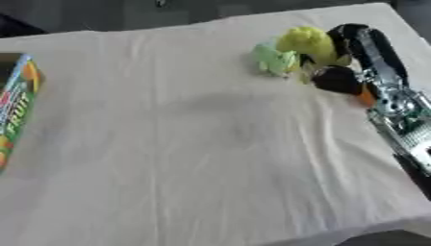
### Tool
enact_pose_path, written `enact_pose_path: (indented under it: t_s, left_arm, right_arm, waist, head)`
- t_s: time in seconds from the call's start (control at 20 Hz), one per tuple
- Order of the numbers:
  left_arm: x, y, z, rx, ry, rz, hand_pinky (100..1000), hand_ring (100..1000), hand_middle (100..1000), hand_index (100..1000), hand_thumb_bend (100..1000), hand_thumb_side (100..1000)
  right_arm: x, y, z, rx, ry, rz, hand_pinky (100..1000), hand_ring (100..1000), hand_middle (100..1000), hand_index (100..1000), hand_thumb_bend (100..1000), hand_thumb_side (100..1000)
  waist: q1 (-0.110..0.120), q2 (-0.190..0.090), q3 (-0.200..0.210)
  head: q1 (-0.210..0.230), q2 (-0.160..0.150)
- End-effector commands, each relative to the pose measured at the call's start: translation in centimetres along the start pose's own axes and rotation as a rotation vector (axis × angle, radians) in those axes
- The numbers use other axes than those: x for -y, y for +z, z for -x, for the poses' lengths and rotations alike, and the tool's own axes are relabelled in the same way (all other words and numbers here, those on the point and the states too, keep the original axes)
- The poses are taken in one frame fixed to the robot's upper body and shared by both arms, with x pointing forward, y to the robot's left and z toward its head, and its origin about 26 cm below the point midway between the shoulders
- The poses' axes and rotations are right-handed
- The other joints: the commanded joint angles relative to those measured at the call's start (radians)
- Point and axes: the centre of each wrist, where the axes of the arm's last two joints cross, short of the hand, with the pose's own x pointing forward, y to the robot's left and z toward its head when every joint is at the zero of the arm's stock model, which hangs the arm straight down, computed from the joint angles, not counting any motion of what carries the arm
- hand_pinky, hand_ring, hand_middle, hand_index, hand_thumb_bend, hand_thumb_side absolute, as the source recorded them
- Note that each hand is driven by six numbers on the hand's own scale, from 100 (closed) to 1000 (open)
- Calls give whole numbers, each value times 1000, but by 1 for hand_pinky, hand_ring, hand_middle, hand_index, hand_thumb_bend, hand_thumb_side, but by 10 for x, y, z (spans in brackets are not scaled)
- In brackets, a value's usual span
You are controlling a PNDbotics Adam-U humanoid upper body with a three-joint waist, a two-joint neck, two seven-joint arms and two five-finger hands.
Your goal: Pick up the objects with one hand, pass them to the other hand, and then place them into the box on the other side of the table.
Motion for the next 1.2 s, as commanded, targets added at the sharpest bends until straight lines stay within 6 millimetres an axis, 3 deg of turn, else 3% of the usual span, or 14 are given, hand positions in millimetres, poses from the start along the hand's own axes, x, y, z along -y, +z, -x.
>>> enact_pose_path:
  t_s: [0.05, 0.25, 0.5, 1.2]
  left_arm:
    - [-9, -2, -28, 27, -117, 64, 642, 738, 680, 764, 496, 600]
    - [-7, -9, -61, 95, -203, 139, 653, 741, 689, 767, 519, 582]
    - [-1, -22, -88, 182, -260, 206, 659, 744, 696, 771, 508, 573]
    - [30, -51, -100, 141, -257, 344, 653, 740, 692, 765, 443, 605]
  right_arm:
    - [-1, 0, -10, 53, -7, -17, 717, 504, 383, 559, 196, 100]
    - [-11, -1, -11, 57, -8, -56, 717, 505, 383, 560, 200, 100]
    - [-24, -1, -14, 87, -6, -108, 717, 506, 384, 560, 196, 100]
    - [-41, 5, -53, 240, -61, -234, 714, 504, 384, 559, 184, 100]
  waist:
    - [0, -27, 4]
    - [3, -30, 11]
    - [7, -34, 20]
    - [1, -39, 16]
  head:
    - [-5, -15]
    - [-8, -15]
    - [-4, -14]
    - [17, -12]
